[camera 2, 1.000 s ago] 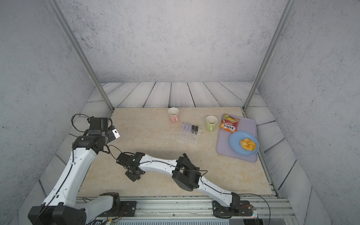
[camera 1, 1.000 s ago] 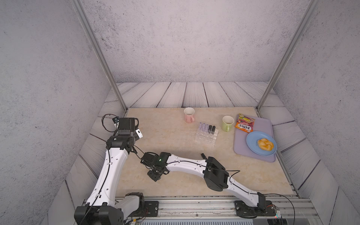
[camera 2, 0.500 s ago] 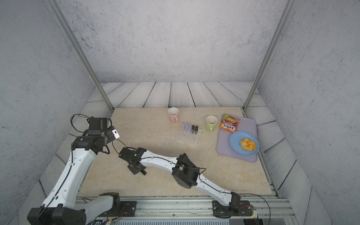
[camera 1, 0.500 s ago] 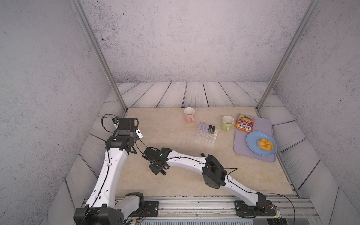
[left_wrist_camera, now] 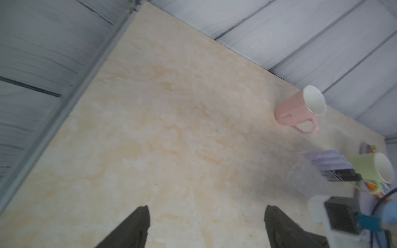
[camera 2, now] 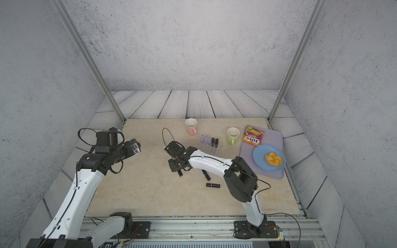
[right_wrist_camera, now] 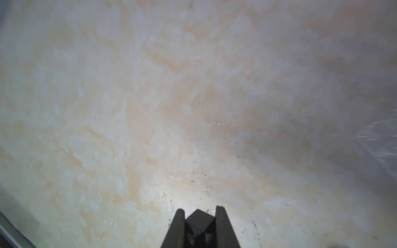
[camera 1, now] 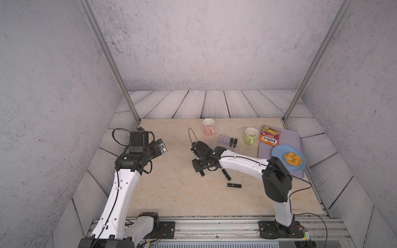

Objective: Arrange the lipsticks in the organizer
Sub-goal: Pick up the lipstick at the center of the board.

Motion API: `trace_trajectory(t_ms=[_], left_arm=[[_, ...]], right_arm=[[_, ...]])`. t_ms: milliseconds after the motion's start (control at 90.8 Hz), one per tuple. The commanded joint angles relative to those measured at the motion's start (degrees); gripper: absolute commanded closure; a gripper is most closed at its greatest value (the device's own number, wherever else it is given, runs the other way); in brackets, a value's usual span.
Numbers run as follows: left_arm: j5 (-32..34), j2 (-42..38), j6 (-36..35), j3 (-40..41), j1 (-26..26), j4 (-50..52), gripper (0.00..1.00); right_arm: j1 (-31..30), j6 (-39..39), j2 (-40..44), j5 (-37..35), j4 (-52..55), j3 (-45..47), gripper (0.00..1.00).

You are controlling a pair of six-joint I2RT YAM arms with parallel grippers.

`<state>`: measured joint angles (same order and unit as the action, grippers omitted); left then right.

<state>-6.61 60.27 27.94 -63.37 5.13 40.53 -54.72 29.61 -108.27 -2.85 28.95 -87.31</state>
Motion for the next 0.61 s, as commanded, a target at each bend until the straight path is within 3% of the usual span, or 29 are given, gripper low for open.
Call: trace_trajectory(t_ms=[0, 143, 352, 594], left_arm=[[-11.4, -1.7, 0.3, 4.1, 4.0, -5.0, 0.12], [-15.3, -5.7, 3.2, 12.2, 8.9, -13.1, 0.15], [-22.5, -8.7, 12.9, 25.6, 16.0, -31.4, 0.26], [-29.6, -2.2, 15.0, 27.1, 27.0, -47.2, 0.31]], right_arm=[[2.3, 2.9, 9.3, -1.2, -8.8, 7.9, 0.93], [6.7, 3.8, 17.2, -0.3, -12.6, 15.5, 0.94], [12.0, 7.2, 24.7, 4.9, -16.5, 20.8, 0.95], [12.9, 15.4, 29.5, 13.0, -31.2, 28.2, 0.96]])
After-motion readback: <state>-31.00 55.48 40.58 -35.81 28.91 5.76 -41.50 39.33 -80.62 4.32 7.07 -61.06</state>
